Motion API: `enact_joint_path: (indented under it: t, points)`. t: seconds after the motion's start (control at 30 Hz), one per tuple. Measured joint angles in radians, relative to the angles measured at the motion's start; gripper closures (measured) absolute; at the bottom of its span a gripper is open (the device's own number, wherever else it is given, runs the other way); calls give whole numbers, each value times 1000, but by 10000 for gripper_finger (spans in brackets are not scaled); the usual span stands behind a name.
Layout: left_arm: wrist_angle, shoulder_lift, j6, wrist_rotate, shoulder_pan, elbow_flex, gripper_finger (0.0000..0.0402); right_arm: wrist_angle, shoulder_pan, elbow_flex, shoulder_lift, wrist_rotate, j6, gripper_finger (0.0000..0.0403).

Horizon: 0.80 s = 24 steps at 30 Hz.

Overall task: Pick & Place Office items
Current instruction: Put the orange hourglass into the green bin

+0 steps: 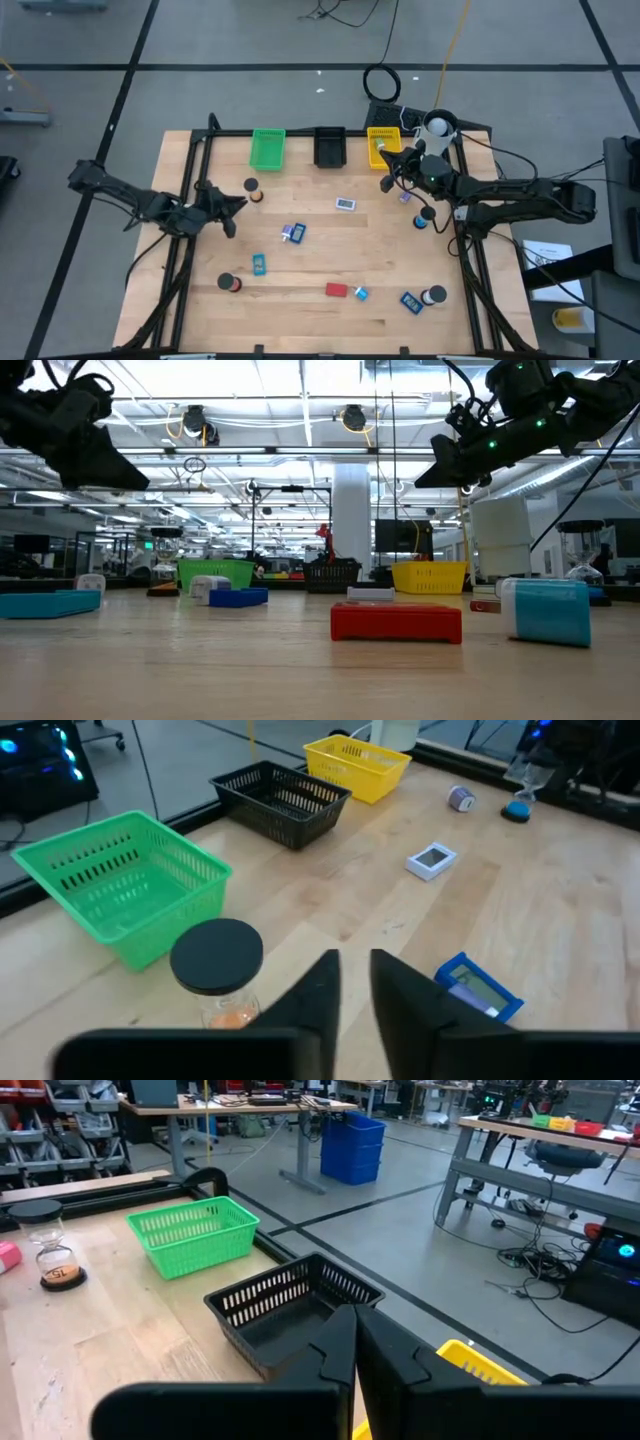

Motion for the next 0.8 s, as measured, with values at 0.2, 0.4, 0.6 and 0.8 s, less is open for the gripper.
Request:
enact_joint_path:
  t: [0.2,0.4,0.6,0.8]
  points:
    - [-110,114,-49,18,52,100,211,0,0,0,0,0,0,401]
    - [-304,251,-109,226,215,270,116,7,0,0,0,0,0,402]
    - [-417,398,21,403,442,415,67,15,0,0,0,0,0,402]
    - [-430,546,197,564,642,516,60,15,0,0,0,-1,0,402]
